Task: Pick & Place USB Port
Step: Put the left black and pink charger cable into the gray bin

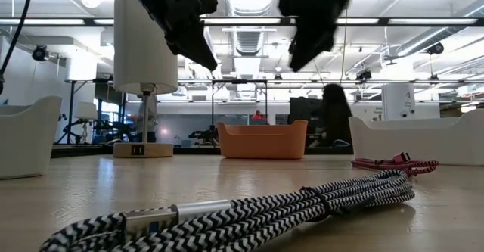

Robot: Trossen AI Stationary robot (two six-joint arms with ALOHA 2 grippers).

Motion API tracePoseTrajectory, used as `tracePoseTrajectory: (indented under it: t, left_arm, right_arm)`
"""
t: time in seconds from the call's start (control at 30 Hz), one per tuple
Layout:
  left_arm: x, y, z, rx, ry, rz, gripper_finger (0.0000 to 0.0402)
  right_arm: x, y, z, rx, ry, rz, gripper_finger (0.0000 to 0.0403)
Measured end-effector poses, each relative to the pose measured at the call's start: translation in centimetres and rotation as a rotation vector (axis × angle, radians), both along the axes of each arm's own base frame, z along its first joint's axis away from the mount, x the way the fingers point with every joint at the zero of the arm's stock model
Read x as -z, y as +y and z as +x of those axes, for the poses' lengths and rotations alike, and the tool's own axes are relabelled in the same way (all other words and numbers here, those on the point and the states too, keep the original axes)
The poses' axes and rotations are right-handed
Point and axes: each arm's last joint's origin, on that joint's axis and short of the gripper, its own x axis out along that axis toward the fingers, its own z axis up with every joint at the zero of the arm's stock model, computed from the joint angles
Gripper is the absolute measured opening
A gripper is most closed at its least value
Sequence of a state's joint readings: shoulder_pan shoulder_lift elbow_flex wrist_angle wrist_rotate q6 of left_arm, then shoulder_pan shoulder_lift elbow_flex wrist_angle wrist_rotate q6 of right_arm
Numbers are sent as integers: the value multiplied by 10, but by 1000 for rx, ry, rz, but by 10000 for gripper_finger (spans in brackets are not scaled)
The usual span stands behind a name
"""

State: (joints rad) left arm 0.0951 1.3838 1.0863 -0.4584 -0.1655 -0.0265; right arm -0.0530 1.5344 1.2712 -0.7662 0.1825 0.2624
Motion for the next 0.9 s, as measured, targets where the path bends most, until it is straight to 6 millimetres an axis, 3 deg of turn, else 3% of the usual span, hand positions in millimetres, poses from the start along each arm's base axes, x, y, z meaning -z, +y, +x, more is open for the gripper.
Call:
tracePoseTrajectory:
  t: [0.2,0.43,0.73,0.9]
  left_arm:
    - [0,-4,0,14,0,-1,69]
    - [0,-4,1,13,-3,-2,69]
    - [0,-4,1,0,-5,8,69]
    - [0,-4,1,0,-9,9,69]
  right_arm:
    - [36,35,-27,95,-46,125,126]
    - [75,59,-45,237,-20,251,116]
    - [87,77,-53,360,-12,342,116]
    - [104,83,-53,415,46,343,113]
